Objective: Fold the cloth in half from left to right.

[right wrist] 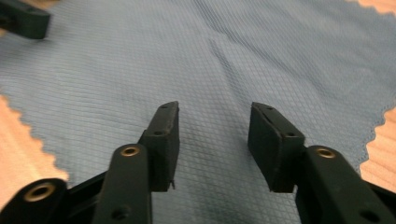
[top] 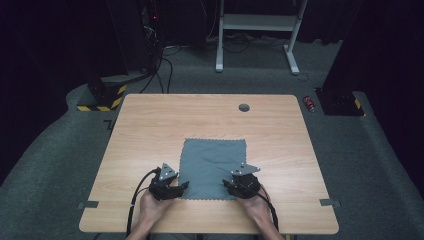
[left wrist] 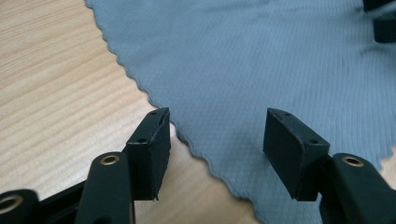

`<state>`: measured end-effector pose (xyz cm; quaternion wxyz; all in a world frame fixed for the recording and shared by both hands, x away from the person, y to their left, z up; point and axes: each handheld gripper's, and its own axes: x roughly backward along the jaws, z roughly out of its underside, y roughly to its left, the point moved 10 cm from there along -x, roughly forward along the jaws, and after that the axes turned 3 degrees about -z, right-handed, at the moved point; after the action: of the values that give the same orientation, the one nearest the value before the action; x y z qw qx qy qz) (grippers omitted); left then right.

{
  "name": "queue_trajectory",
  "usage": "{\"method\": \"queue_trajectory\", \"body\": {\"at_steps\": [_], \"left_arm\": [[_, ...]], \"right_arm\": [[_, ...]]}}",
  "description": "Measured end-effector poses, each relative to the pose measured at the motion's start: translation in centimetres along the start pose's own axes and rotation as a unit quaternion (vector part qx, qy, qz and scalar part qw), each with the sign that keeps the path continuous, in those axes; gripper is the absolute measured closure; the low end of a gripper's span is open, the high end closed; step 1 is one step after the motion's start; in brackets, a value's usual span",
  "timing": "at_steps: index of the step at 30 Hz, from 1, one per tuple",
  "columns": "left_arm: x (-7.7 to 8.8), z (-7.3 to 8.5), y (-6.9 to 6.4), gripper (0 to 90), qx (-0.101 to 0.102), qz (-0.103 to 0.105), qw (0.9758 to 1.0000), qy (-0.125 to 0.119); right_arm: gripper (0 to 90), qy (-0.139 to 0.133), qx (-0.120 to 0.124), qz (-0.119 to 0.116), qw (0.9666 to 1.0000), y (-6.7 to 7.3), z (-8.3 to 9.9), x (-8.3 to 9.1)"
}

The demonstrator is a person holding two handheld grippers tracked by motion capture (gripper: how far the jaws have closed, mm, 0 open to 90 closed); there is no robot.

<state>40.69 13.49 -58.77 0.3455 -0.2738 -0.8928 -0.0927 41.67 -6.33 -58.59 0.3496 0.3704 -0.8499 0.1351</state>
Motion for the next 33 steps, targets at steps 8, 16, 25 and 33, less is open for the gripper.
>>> {"method": "queue_trajectory", "body": {"at_steps": [8,16,25,33], "left_arm": [[-0.8,-1.8,1.5,38.4,0.028,0.012,0.9995,0.007],[-1.0,-3.7,3.3,38.2,0.039,0.002,0.9992,0.001],[-1.3,-5.1,5.1,37.5,0.057,-0.008,0.9983,0.002],[-1.7,-6.6,6.4,37.3,0.047,-0.027,0.9985,0.0]], "right_arm": [[62.5,-0.026,0.01,-0.019,0.9994,1.8,-1.1,0.3],[69.8,-0.037,0.031,-0.055,0.9973,4.5,-2.8,-0.8],[73.7,-0.035,0.058,-0.086,0.994,7.3,-4.2,-2.1],[74.8,-0.027,0.07,-0.104,0.9917,9.5,-4.9,-3.3]]}}
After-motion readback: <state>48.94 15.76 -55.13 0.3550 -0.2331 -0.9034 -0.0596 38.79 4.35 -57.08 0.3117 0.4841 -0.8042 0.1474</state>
